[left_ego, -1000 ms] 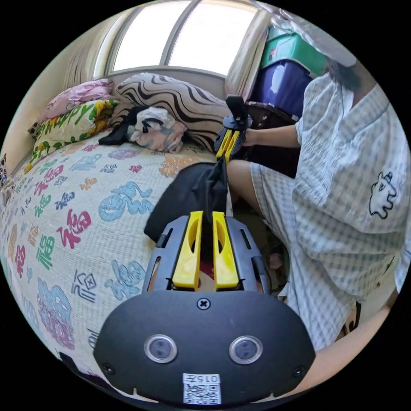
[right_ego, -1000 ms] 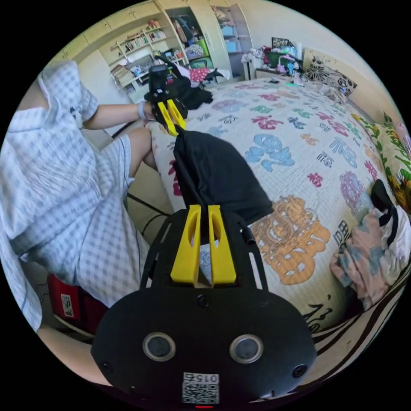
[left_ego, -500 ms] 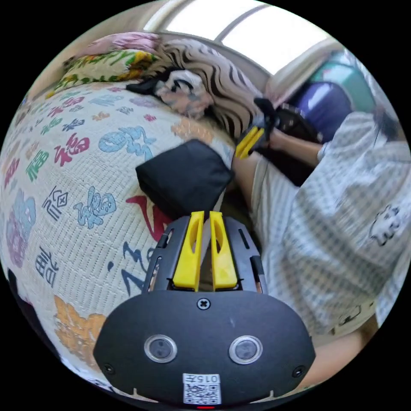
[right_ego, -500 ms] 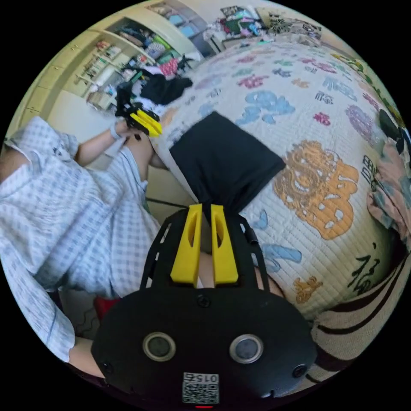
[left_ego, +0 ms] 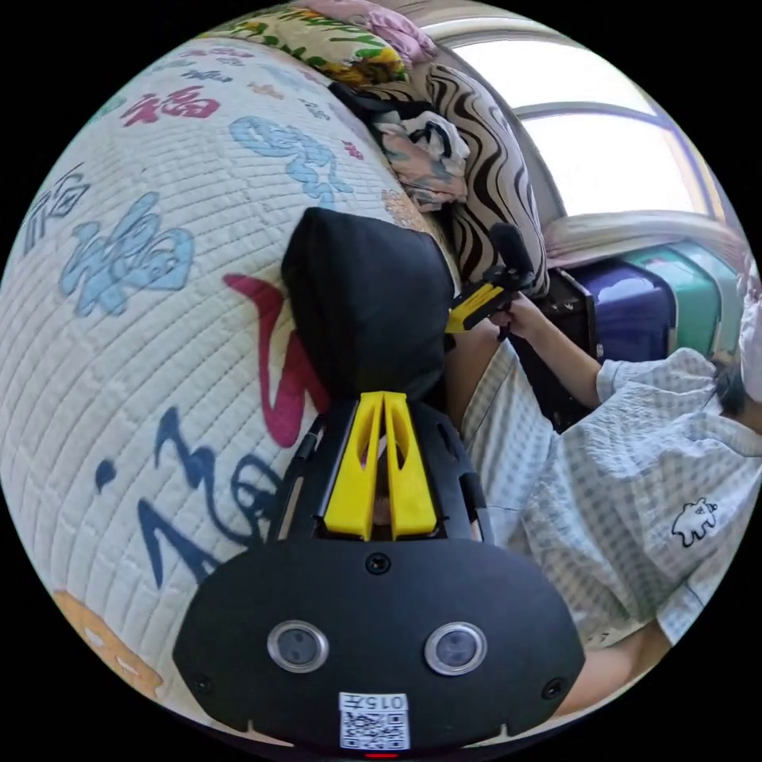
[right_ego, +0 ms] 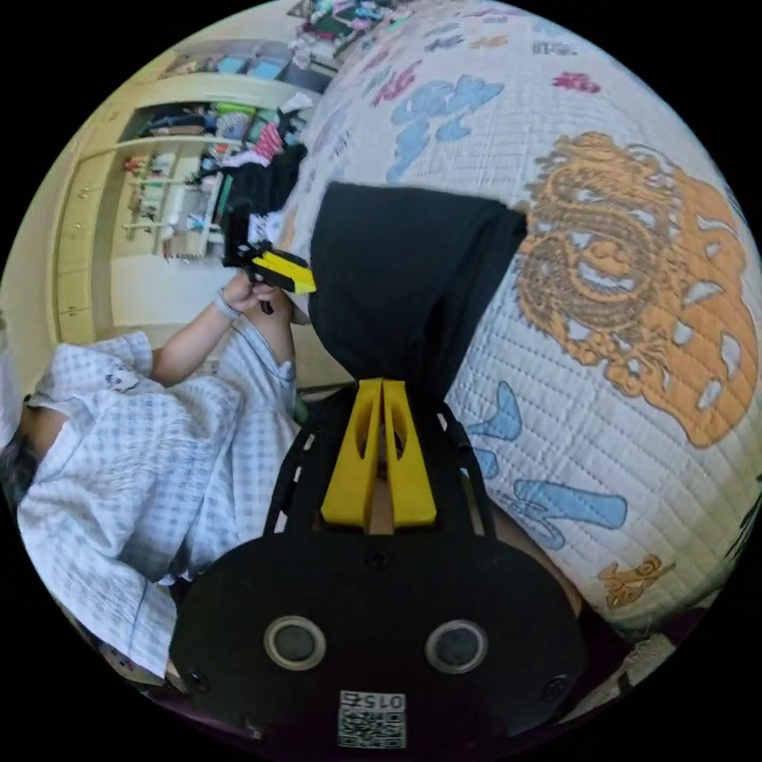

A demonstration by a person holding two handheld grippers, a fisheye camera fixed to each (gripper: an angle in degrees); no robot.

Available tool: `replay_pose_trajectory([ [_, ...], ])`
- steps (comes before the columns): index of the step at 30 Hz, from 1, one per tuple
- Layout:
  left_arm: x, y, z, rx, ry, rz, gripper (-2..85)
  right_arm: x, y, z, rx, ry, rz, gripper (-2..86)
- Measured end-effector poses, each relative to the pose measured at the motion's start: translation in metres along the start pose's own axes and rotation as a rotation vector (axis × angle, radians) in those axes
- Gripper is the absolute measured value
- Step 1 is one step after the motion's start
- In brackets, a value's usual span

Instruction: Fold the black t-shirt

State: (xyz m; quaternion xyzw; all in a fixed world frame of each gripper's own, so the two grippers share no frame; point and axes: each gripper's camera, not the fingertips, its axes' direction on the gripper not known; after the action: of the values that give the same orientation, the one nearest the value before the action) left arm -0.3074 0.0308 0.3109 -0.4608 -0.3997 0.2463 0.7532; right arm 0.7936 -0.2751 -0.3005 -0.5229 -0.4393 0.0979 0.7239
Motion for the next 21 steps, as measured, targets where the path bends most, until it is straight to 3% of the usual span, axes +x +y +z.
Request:
replay_pose_trajectory([
  [3, -0.017, 0.017, -0.061, 0.153, 0.062, -0.070, 8.0, 0.017, 0.009, -0.030, 0.218, -0.176, -0.038, 4.4],
  [5, -0.028, 0.024, -0.093, 0.240, 0.088, -0.107, 11.3, 0.042, 0.013, -0.044, 0.358, -0.260, 0.003, 11.7],
  [8, -0.049, 0.020, -0.120, 0.259, 0.118, -0.143, 14.0, 0.074, -0.001, -0.033, 0.358, -0.329, 0.108, 15.6],
  [12, -0.063, -0.005, -0.126, 0.226, 0.255, -0.139, 14.2, 0.090, -0.035, -0.009, 0.298, -0.431, 0.118, 13.9],
  [21, -0.052, -0.043, -0.168, 0.143, 0.313, -0.098, 6.9, 0.090, -0.110, 0.042, 0.346, -0.549, 0.050, 6.1],
])
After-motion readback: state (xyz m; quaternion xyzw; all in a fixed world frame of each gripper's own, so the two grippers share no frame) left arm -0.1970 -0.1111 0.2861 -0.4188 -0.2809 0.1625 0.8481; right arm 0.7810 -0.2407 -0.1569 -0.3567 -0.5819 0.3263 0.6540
